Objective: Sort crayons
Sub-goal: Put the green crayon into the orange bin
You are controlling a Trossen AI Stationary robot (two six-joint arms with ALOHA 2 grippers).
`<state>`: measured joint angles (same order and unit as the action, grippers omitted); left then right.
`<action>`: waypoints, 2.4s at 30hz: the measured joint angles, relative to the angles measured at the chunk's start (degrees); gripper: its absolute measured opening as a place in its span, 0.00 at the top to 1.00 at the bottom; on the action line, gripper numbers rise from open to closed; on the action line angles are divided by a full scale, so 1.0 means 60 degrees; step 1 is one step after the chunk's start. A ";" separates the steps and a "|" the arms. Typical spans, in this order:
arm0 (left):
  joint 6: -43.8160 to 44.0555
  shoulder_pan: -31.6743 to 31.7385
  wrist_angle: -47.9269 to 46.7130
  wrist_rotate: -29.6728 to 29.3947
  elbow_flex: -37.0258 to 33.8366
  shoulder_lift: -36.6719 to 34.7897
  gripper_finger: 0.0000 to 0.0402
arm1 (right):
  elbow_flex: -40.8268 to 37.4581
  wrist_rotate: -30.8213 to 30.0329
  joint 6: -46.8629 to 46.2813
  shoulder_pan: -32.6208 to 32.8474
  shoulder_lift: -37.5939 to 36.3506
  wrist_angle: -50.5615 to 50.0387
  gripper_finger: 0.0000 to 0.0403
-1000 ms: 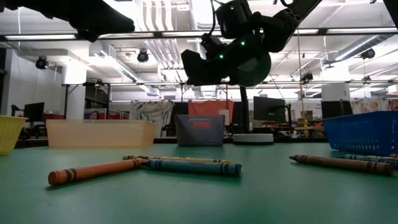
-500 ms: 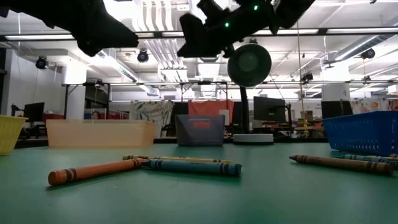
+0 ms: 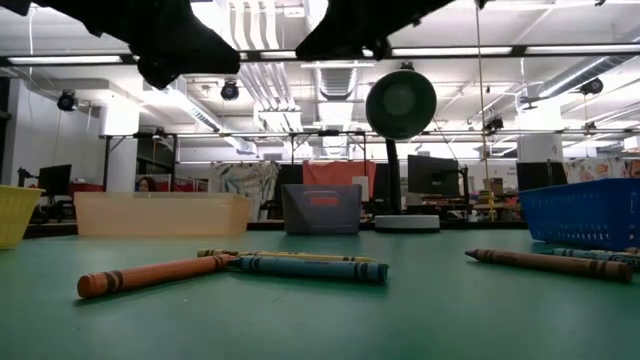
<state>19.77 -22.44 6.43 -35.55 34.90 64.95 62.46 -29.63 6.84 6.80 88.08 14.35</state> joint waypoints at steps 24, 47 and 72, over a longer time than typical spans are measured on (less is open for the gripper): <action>0.0124 -0.0610 -0.2044 0.1293 0.2477 0.3232 0.82 | 0.0004 0.0168 -0.3880 0.2726 -0.1893 -0.3567 0.82; -0.0090 -0.1457 -0.1992 0.1946 0.2367 0.3369 0.82 | 0.0025 0.5076 -1.1339 0.4132 -0.0970 -0.7549 0.84; -0.1213 -0.1676 0.0143 0.1934 0.1763 0.5630 0.58 | 0.0656 0.4665 -1.1875 0.4278 -0.0842 -1.0782 0.84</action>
<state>12.49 -32.49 7.29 -23.95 45.47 98.73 66.39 -1.64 -64.41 32.47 83.02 -50.35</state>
